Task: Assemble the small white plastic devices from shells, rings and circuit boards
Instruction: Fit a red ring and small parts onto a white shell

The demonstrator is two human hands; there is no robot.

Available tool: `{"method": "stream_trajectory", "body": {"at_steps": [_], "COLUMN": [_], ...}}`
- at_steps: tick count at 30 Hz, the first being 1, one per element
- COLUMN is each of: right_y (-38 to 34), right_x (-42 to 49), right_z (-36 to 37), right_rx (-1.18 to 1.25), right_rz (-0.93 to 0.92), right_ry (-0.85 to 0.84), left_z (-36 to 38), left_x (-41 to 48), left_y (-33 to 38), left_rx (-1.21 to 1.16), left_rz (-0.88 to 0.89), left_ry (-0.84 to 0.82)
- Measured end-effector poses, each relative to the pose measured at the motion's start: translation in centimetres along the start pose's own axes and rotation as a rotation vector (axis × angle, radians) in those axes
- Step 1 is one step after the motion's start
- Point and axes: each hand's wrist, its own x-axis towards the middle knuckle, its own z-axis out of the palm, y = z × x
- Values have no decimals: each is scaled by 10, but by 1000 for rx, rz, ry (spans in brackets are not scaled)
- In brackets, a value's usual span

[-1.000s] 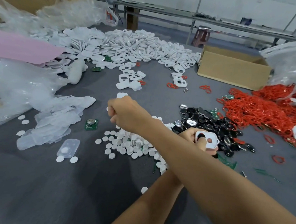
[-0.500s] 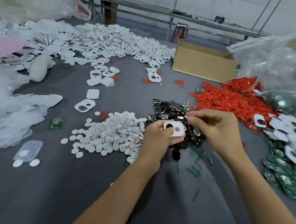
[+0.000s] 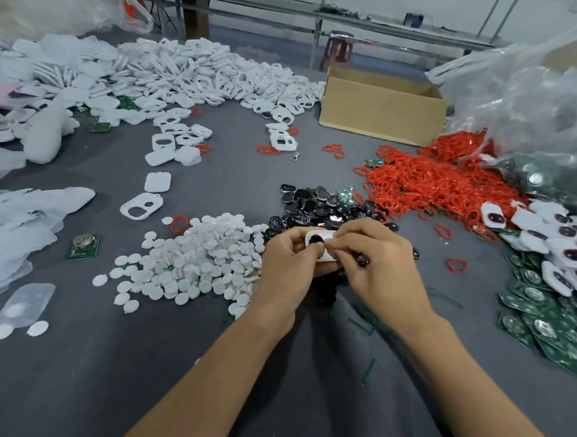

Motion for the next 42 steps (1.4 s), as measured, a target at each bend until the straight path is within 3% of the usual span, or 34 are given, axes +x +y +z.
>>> {"method": "stream_trajectory", "body": {"at_steps": [18, 25, 31, 37, 42], "right_y": [1, 2, 1, -1, -3], "right_x": [4, 4, 6, 5, 10], "right_z": [0, -2, 0, 2, -4], "right_rx": [319, 381, 193, 228, 366], "right_rz": [396, 417, 277, 362, 572], "right_ry": [-29, -15, -16, 17, -31], "left_z": [-1, -2, -2, -2, -1], "left_x": [-3, -3, -2, -3, -3], "left_y": [2, 4, 5, 4, 4], "left_rx": [-15, -55, -54, 2, 27], "left_rz": [5, -15, -34, -19, -10], "left_ry": [-28, -48, -55, -75, -52]}}
